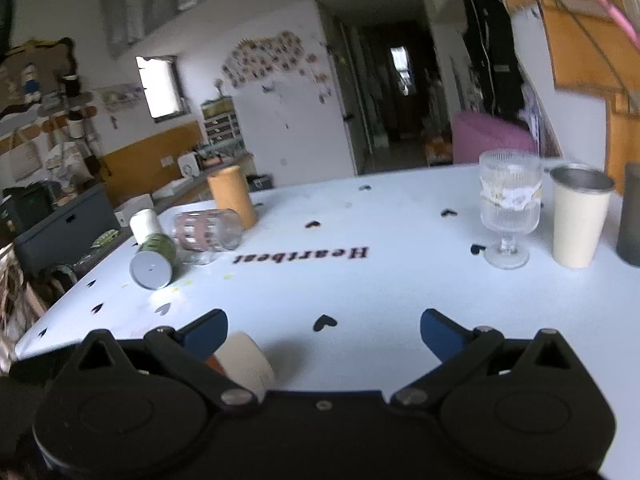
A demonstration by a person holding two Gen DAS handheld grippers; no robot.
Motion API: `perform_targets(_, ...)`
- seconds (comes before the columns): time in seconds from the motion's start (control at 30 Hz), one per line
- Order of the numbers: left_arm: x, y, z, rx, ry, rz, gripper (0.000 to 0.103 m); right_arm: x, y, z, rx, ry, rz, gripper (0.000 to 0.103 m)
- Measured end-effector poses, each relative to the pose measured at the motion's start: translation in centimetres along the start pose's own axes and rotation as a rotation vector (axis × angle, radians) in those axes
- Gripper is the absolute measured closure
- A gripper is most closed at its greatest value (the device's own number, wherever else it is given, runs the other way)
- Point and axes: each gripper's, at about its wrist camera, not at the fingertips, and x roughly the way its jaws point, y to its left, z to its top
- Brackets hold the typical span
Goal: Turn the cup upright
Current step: 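Close the left gripper on the cup rim and lift it, then rotate the cup upright with the left tool while the right tool grasps its rim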
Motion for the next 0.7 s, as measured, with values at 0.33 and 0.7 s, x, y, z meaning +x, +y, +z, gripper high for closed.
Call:
perform_targets(0.33, -0.9, -1.0, -1.6, 0.009, 0.041, -0.004, 0.008, 8.9, 2.0, 1.3, -0.014, 0.200, 0.027, 0.000)
perform_targets(0.7, -1.5, 2.7, -3.1, -0.101, 0.072, 0.091, 0.007, 7.7, -0.1, -0.9, 0.020, 0.244, -0.013, 0.000)
